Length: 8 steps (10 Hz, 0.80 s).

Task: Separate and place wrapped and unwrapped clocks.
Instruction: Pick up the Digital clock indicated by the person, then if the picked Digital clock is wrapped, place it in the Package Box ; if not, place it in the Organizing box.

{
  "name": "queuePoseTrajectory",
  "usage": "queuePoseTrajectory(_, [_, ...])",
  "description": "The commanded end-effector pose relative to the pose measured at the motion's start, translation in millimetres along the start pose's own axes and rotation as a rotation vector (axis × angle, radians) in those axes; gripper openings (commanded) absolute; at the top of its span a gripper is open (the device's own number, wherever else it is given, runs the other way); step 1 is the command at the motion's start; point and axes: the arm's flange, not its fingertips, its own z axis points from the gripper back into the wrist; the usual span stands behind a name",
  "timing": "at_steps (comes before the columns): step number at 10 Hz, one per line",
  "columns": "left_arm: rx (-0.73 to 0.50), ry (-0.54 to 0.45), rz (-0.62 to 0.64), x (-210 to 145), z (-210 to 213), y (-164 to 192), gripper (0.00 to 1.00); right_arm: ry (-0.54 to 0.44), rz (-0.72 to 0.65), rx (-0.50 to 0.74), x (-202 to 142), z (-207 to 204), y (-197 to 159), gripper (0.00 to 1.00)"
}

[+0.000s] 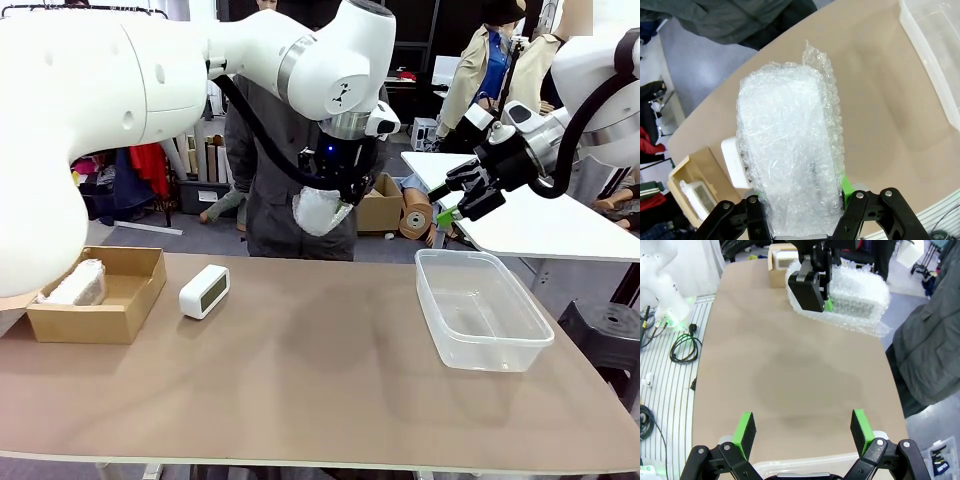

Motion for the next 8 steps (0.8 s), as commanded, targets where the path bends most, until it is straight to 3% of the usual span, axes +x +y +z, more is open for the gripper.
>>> queuePoseTrajectory(1, [-0.016, 0.000, 0.004, -0.6, 2.1, 2.4, 0.00, 0.002, 0.003, 0.001, 1.3, 1.4, -0.3, 1.00])
queuePoseTrajectory(8, [-0.016, 0.000, 0.004, -0.6, 2.1, 2.4, 0.00, 0.002, 0.003, 0.001, 1.3, 1.4, -0.3, 1.00])
